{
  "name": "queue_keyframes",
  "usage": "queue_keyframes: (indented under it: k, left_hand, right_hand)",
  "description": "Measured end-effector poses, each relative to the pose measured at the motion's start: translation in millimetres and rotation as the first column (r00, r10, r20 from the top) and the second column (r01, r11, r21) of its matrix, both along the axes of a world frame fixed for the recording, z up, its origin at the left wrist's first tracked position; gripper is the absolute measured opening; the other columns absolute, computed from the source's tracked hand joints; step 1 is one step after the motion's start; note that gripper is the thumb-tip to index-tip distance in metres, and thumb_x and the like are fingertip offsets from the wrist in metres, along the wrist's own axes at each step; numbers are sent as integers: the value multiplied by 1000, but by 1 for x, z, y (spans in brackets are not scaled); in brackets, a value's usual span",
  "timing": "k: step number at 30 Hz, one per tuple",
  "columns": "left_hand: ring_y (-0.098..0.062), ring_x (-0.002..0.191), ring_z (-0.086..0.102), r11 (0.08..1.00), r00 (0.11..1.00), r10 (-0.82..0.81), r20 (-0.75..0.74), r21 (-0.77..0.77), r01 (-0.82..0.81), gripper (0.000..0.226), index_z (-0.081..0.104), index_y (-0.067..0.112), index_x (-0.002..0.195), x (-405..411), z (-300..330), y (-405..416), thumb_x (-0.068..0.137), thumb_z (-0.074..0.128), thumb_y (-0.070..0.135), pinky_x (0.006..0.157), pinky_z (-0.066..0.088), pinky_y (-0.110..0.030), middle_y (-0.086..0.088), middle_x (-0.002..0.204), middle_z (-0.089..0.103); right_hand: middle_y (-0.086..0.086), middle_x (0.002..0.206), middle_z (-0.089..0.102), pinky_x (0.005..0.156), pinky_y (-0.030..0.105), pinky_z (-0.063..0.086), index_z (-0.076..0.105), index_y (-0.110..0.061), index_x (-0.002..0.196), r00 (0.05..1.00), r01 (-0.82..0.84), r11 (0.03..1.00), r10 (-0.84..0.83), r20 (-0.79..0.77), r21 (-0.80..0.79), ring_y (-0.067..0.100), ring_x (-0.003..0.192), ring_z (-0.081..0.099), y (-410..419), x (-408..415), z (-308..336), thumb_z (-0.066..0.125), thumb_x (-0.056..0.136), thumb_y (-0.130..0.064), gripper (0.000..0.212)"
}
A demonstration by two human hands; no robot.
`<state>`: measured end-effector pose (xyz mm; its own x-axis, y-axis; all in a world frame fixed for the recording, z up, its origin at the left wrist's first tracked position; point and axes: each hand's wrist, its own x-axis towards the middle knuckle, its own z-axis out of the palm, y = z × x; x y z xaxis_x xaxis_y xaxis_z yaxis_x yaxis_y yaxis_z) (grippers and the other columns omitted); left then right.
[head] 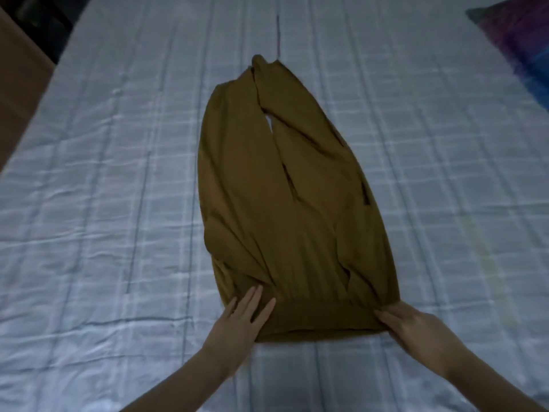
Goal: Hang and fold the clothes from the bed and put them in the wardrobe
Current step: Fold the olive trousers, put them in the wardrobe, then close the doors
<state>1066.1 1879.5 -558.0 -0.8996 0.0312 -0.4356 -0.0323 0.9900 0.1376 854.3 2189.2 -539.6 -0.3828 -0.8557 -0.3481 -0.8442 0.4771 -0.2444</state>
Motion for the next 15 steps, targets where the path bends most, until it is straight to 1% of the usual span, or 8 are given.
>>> queue_keyframes:
  k: [1,3,4,6,8,10,13,15]
  left_hand:
    - [-30,138,41,1000,1000,2,3,-1,-2,105,23,14,149,8,1,5,62,82,22,102,44,-45,-21,152,33]
    - [-31,132,49,1000,999,7,-33,6,-6,78,38,13,145,28,-6,18,69,58,14,100,46,-47,-19,148,41]
    - [-32,134,45,1000,999,7,-35,-7,-7,75,39,13,145,39,-10,24,70,46,13,105,42,-50,-18,149,41]
    - [-31,139,34,999,998,-13,-57,-30,11,76,37,11,147,53,-14,32,71,32,13,109,27,-51,-15,153,38]
    - [-30,142,32,999,996,-33,-81,-30,30,79,37,12,149,59,-11,34,70,29,11,112,19,-50,-12,157,30]
    - [-27,144,31,998,991,-56,-119,0,57,82,36,15,150,59,-6,30,69,31,8,112,19,-49,-8,160,25]
    - [-23,148,22,995,983,-91,-161,24,96,87,27,17,154,56,1,15,68,35,6,112,19,-46,-3,162,20]
    - [-22,147,23,989,982,-127,-141,55,136,85,29,17,153,58,3,10,69,36,8,113,19,-43,-3,160,27]
  right_hand:
    - [-6,84,66,39,19,43,73,-24,93,1000,3,1000,-3,-4,4,11,70,65,2,7,3,95,40,-15,58]
    - [-6,81,61,37,20,42,68,-25,89,1000,16,999,-15,-17,34,12,67,62,4,20,5,93,39,-14,57]
    - [-5,80,58,37,23,42,62,-26,90,999,24,998,-22,-28,49,14,65,61,4,26,4,91,39,-12,60]
    - [-2,81,55,45,28,46,51,-24,94,995,32,997,-26,-93,63,19,66,59,2,36,-1,87,37,-9,68]
    - [7,93,60,60,37,52,54,-17,103,985,48,998,-39,-169,49,27,76,61,-4,44,-3,84,38,-7,72]
    - [11,106,62,69,40,55,63,-12,113,982,21,999,-14,-188,37,29,86,62,-9,53,-3,81,39,-3,77]
    - [3,98,59,56,31,50,63,-17,115,984,-3,996,19,-174,90,22,79,55,-10,58,-4,80,30,1,88]
    - [0,90,56,50,31,46,59,-21,108,991,31,993,-16,-131,115,21,76,48,-10,60,-5,80,25,0,88]
